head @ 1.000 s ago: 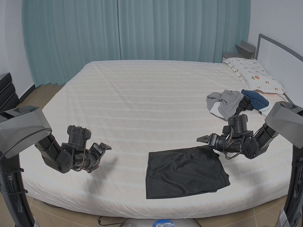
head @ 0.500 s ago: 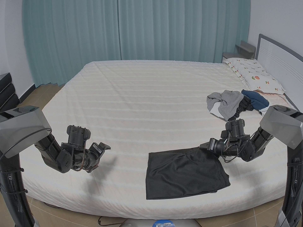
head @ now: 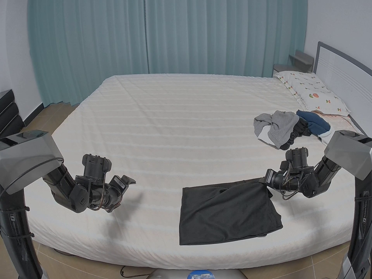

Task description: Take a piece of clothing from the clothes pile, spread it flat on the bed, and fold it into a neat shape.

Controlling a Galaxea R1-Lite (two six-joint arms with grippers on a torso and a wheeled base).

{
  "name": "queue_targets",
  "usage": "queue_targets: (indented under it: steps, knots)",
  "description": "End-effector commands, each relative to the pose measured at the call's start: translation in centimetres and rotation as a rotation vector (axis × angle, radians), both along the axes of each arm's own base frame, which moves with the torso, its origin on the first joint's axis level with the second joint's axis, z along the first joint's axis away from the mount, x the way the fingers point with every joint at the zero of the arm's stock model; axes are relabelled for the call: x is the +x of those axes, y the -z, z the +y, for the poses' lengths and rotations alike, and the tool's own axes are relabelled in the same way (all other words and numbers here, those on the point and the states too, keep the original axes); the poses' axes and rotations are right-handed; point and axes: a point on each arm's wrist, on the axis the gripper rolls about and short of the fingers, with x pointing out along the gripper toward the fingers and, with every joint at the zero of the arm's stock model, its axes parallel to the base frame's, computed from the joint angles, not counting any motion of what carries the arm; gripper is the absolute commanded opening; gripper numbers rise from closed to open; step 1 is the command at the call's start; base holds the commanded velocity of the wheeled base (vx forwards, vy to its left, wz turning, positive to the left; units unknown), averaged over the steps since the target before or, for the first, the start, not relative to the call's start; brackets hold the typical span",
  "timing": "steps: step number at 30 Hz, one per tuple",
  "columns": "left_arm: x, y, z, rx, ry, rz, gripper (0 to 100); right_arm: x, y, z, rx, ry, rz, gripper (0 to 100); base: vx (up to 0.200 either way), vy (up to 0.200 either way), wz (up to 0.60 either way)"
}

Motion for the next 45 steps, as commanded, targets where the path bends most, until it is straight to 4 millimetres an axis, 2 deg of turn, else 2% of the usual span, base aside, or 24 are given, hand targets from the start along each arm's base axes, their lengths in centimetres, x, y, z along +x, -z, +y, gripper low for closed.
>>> queue_targets:
  steps: [1, 5, 12, 13, 16, 21, 25, 26, 27, 28, 30, 35, 39, 45]
  knots:
    - [0.0, 0.1, 0.0, 0.001, 0.001, 0.003, 100, 0.0, 0.2, -0.8, 0.0, 0.021, 0.005, 0, 0.0, 0.0, 0.0]
    - [0.0, 0.1, 0.0, 0.002, 0.0, 0.002, 100, 0.2, 1.3, -0.8, -0.002, 0.022, 0.023, 0, 0.0, 0.0, 0.0]
    - [0.0, 0.1, 0.0, 0.002, 0.0, 0.002, 100, 0.2, 1.0, -1.0, -0.005, 0.028, 0.014, 0, 0.0, 0.0, 0.0]
    - [0.1, 0.1, 0.0, 0.002, 0.0, 0.001, 100, 0.2, 0.9, -1.2, -0.005, 0.033, 0.014, 100, 0.0, 0.0, 0.0]
    - [0.1, 0.1, -0.1, 0.0, 0.001, 0.0, 100, -0.1, 0.2, -1.5, -0.002, 0.04, 0.006, 100, 0.0, 0.0, 0.0]
    - [0.1, 0.1, -0.1, 0.003, 0.001, 0.002, 100, -1.7, -1.9, -2.0, 0.005, 0.035, -0.008, 100, 0.0, 0.0, 0.0]
    - [0.0, 0.2, -0.3, 0.003, 0.008, 0.005, 100, -5.1, -3.2, -2.2, 0.039, -0.035, 0.025, 100, 0.0, 0.0, 0.0]
    - [0.0, 0.2, -0.3, 0.004, 0.007, 0.005, 100, -5.4, -3.3, -2.2, 0.043, -0.042, 0.028, 100, 0.0, 0.0, 0.0]
    - [0.0, 0.2, -0.3, 0.005, 0.008, 0.005, 100, -7.4, -3.4, -2.2, 0.065, -0.088, 0.064, 100, 0.0, 0.0, 0.0]
    - [0.0, 0.2, -0.3, 0.004, 0.008, 0.003, 100, -7.9, -3.4, -2.1, 0.067, -0.103, 0.069, 100, 0.0, 0.0, 0.0]
    - [0.0, 0.2, -0.3, 0.005, 0.008, 0.005, 100, -10.1, -2.8, -2.1, 0.052, -0.178, 0.096, 100, 0.0, 0.0, 0.0]
    - [0.0, 0.2, -0.3, 0.005, 0.008, 0.006, 100, -12.5, -1.7, -2.3, 0.02, -0.221, 0.082, 100, 0.0, 0.0, 0.0]
    - [0.0, 0.2, -0.3, 0.005, 0.008, 0.006, 100, -13.5, -1.3, -2.3, 0.019, -0.228, 0.07, 100, 0.0, 0.0, 0.0]
    - [0.1, 0.1, -0.3, 0.004, 0.008, 0.003, 100, -13.9, -0.3, -2.2, 0.016, -0.233, 0.101, 100, 0.0, 0.0, 0.0]
